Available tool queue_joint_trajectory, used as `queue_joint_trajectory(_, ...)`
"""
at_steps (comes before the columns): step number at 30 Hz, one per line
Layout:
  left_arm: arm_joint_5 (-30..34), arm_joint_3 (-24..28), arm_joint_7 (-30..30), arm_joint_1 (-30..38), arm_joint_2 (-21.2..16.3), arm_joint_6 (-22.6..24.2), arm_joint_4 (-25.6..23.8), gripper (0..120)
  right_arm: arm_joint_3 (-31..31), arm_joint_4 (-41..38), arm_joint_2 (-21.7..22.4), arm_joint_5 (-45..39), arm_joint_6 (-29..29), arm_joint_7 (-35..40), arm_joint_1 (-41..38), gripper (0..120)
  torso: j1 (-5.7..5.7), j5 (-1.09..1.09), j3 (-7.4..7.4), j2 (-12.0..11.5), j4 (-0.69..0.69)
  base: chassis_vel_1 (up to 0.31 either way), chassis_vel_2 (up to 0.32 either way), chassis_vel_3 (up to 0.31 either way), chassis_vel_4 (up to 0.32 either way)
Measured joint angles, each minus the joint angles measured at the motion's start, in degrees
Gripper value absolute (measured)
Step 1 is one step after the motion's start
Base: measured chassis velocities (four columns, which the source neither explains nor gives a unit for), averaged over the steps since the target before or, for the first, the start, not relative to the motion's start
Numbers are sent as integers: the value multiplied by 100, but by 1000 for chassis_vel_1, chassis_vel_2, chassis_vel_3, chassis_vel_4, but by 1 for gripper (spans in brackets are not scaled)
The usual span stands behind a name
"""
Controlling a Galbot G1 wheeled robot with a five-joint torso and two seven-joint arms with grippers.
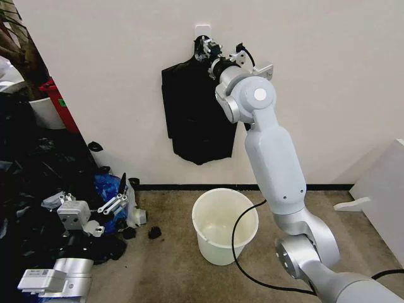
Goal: Place the garbage bag over the trash bin.
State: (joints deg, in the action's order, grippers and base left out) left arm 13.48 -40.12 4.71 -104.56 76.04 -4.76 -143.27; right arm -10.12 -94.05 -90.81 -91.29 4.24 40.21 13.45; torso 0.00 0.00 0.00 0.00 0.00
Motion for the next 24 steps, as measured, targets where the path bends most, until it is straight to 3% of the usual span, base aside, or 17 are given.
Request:
queue_joint_trajectory(4, 12, -5, 6, 10, 2, -23, 0, 100, 17, 12, 15, -17, -9, -1, -4, 6, 0, 0, 0, 0, 0, 0, 0, 0, 0)
queue_joint_trajectory(8, 16, -5, 8, 20, 7, -34, 0, 100, 35, 4, 36, -28, -27, 0, 7, 0, 0, 0, 0, 0, 0, 0, 0, 0, 0)
queue_joint_trajectory(24, 12, -2, 6, 33, 11, -59, 3, 100, 162, -606, 202, -189, -62, 146, 511, 0, -1, 0, 0, 0, 0, 0, 0, 0, 0)
